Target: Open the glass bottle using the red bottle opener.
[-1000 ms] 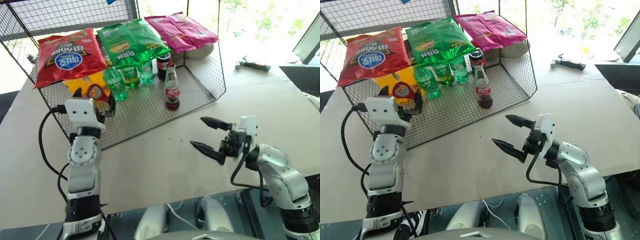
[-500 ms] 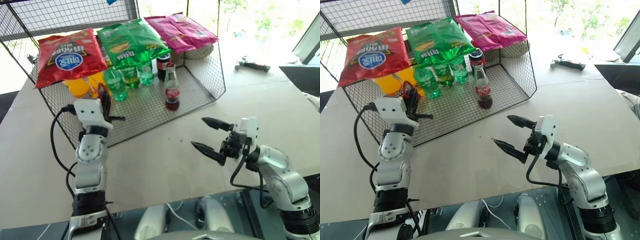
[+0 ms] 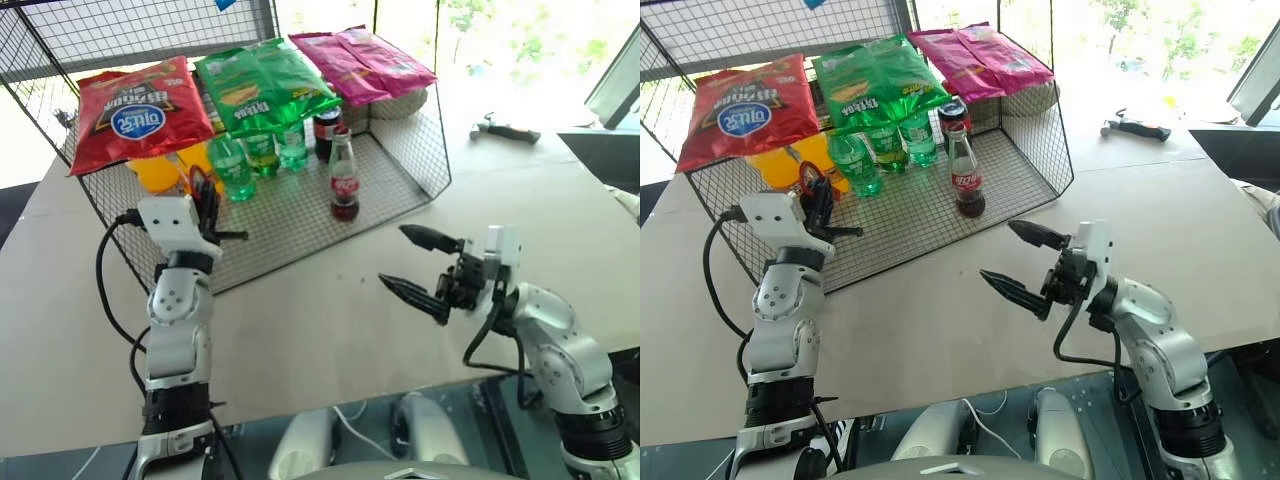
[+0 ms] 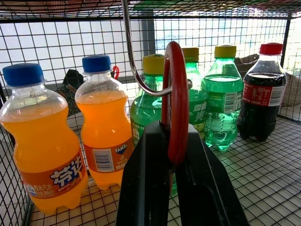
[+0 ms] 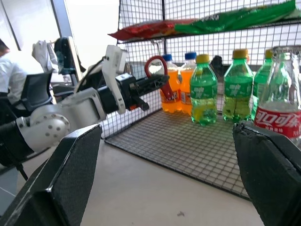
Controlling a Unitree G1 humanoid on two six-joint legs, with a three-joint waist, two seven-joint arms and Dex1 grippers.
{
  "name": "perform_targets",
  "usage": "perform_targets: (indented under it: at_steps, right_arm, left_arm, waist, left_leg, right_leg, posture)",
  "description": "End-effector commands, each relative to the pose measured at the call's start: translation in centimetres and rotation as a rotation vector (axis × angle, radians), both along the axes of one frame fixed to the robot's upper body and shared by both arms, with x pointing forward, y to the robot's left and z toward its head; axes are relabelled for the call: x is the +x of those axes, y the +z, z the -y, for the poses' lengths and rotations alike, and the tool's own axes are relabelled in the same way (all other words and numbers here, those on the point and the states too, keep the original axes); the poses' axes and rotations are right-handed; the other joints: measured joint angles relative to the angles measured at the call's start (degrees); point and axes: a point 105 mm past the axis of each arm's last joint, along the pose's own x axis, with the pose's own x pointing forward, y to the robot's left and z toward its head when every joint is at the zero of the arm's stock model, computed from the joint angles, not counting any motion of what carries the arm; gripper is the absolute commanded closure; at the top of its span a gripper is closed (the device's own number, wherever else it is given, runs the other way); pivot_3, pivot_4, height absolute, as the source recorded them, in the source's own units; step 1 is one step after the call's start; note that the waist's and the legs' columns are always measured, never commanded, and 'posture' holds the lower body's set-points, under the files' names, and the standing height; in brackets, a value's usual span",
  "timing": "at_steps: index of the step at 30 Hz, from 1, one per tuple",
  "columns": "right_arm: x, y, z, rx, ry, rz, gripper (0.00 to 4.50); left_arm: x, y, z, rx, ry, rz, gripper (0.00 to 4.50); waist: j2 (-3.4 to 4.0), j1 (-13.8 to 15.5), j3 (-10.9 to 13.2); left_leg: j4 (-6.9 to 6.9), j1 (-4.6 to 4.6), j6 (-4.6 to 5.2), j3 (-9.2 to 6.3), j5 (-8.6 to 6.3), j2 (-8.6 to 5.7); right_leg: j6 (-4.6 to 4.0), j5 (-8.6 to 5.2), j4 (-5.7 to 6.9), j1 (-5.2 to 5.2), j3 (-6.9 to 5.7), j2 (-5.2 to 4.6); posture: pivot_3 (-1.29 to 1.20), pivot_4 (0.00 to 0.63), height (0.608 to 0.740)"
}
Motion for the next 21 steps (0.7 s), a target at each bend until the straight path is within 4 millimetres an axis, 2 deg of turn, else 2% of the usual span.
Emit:
perform_targets:
  at_steps: [1,12,21]
  right_arm:
    - [-1.0,2.7,-0.4,0.064,0.043,0.083,0.0]
    - [-0.7,2.7,-0.4,0.056,0.037,0.086,0.0]
    - [-0.5,2.6,-0.5,0.056,0.031,0.085,0.0]
  left_arm:
    - [-0.7,1.7,0.0,0.007,0.003,0.065,4.47]
    - [-1.1,2.6,0.3,-0.091,-0.05,0.109,4.47]
    - [-1.9,3.1,2.0,-0.277,-0.214,0.129,4.47]
  waist:
    - [0.0,0.0,0.0]
    - [-0.02,0.0,0.0]
    - [-0.02,0.0,0.0]
  left_leg:
    - [0.0,0.0,0.0,-0.01,0.0,0.0]
    - [0.01,0.01,0.0,-0.01,0.0,0.0]
    - [0.06,0.05,0.0,0.0,0.0,0.0]
  right_leg:
    - [0.0,0.0,0.01,0.0,-0.01,0.0]
    - [0.0,0.0,0.04,0.0,0.0,-0.01]
    - [-0.01,-0.01,0.26,-0.02,0.03,-0.02]
  posture:
    - [0.0,0.15,0.735]
    - [0.0,0.15,0.735]
    - [0.0,0.15,0.735]
